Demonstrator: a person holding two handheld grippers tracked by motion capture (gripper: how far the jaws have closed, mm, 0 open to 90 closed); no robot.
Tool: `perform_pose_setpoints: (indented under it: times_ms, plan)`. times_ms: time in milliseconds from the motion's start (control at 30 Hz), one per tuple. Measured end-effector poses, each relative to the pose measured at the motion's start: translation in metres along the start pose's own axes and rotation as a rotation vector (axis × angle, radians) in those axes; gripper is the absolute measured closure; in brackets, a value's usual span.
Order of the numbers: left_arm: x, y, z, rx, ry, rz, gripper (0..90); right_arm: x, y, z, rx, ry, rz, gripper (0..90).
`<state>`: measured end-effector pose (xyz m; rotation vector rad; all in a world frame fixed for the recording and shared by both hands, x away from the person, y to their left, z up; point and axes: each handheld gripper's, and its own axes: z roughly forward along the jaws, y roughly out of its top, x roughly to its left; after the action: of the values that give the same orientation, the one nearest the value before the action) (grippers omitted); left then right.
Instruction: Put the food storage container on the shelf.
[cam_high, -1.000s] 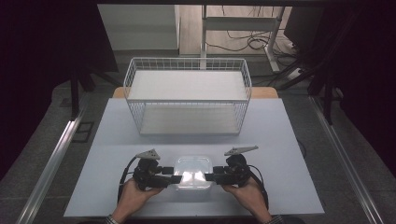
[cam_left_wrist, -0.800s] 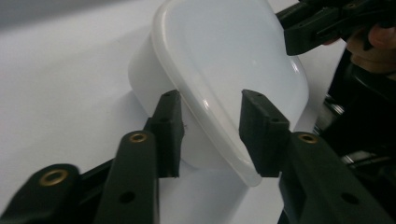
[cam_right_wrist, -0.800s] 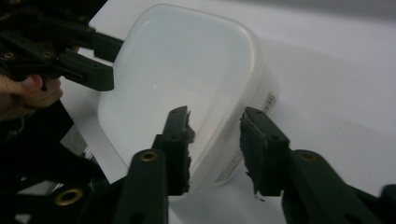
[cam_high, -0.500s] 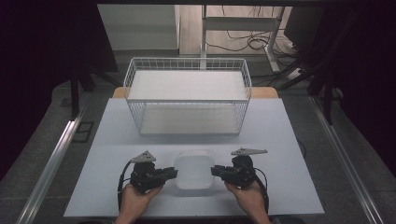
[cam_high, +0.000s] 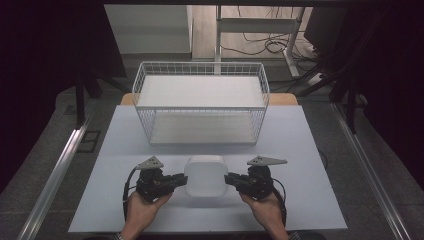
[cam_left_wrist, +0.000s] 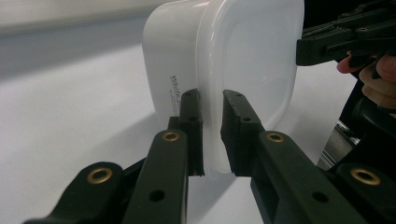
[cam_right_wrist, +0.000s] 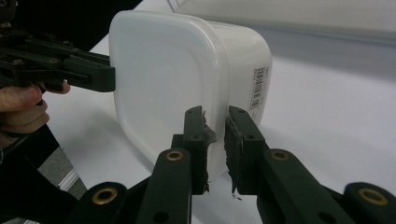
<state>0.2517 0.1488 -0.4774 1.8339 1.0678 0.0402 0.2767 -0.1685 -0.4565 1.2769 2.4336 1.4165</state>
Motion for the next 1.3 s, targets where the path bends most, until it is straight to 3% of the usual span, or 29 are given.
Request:
perform_pose_setpoints:
  times_ms: [600,1300]
  plan:
    - [0.002,0.055,-0.025,-0.091,0.033,0.051,79.6,0.006,0.058,-0.008,-0.082,-0.006,-0.078,78.9]
    - [0.001,0.144,-0.058,-0.184,0.061,0.108,80.0,0.005,0.145,-0.022,-0.182,0.007,-0.103,78.6]
